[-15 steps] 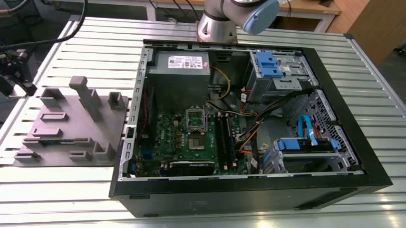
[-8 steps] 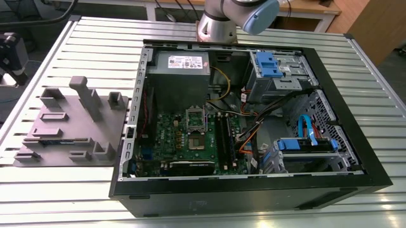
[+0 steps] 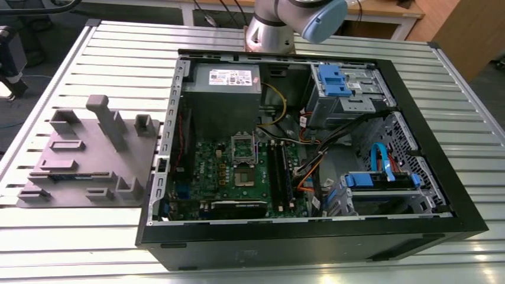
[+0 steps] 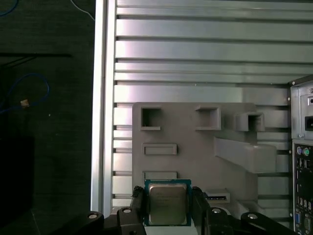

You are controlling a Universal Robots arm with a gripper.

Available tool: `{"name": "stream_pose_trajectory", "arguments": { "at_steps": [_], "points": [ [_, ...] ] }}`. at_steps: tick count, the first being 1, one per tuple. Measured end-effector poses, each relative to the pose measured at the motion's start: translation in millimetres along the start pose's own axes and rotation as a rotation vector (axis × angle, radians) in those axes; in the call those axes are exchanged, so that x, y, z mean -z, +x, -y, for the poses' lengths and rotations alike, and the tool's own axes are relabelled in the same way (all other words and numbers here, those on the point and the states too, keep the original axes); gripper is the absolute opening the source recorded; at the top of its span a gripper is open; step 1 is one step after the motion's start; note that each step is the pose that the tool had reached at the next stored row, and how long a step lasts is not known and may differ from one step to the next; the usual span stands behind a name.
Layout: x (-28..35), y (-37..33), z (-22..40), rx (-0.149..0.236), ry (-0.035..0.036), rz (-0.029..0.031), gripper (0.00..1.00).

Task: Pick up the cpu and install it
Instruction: 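Pick up the cpu and move it towards the insertion slot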

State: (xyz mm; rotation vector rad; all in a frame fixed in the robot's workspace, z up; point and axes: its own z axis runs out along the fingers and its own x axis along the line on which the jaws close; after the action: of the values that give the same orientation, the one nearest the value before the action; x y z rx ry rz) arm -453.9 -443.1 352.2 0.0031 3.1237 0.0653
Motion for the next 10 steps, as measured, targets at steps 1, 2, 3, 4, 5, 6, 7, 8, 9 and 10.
{"name": "stream_pose_trajectory", "arguments": {
  "at_steps": [1,2,3,4,5,6,7,8,9,10],
  "points": [
    [0.0,0.0,0.0,0.0,0.0,0.0,0.48],
    [0.1,0.0,0.0,0.0,0.0,0.0,0.48],
    [0.2,0.0,0.0,0.0,0.0002,-0.0002,0.48],
    [0.3,-0.1,0.0,0.0,0.0002,-0.0003,0.48],
    [0.4,-0.8,0.0,0.0,0.0003,-0.0005,0.48],
    [0.3,-1.9,0.0,0.0,0.0002,-0.0004,0.48],
    [0.2,-3.6,0.0,0.0,0.0002,-0.0003,0.48],
    [0.2,-5.6,0.0,0.0,0.0003,-0.0003,0.48],
    [0.1,-7.9,0.0,0.0,0.0001,-0.0002,0.48],
    [0.1,-10.2,0.0,0.0,0.0002,-0.0003,0.48]
  ]
}}
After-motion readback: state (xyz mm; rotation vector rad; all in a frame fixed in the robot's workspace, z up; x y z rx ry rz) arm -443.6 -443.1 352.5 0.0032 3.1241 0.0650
